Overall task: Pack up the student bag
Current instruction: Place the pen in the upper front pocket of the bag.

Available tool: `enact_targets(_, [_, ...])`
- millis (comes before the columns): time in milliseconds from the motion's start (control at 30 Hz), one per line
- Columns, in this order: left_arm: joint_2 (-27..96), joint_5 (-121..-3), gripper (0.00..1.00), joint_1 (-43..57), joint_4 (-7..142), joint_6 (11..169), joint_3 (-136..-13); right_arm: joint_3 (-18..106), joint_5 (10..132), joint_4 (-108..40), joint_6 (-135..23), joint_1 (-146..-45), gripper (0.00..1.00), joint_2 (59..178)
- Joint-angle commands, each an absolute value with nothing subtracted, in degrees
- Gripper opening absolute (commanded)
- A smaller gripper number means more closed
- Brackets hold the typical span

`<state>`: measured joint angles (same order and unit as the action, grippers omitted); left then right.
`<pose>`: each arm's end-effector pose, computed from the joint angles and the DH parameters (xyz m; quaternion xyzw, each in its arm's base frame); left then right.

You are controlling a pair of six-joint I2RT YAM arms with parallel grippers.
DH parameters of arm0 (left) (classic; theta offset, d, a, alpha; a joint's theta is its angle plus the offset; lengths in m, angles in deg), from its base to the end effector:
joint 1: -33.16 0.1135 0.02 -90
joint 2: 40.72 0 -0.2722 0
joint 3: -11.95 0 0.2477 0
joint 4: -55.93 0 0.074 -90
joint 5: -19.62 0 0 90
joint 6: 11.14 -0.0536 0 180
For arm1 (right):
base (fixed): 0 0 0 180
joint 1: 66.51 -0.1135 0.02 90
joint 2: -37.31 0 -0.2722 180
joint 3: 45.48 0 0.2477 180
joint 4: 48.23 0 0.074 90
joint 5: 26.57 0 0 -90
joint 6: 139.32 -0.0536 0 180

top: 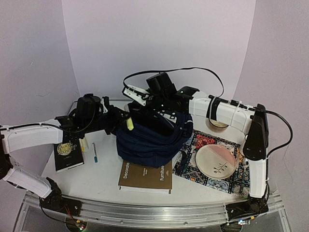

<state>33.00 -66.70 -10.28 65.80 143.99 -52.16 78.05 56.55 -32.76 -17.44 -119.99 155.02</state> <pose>0.2214 -0.2144 0.2909 -0.1354 0.8050 -0.4838 0.3155 0.3137 0.4128 0.3583 -0.4886 0.5869 0.0756 0.6411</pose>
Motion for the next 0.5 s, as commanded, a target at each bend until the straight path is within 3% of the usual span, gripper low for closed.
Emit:
enact_targets(0, [35.9, -69.4, 0.0, -10.0, 60.8, 149.6, -57.6, 82.3, 57.0, -38.9, -18.1, -121.1, 0.0, 154.5])
enact_targets(467, [46.5, -67.0, 0.0, -10.1, 60.8, 158.9, -62.4, 84.7, 57.3, -38.9, -18.1, -121.7, 0.0, 155.7])
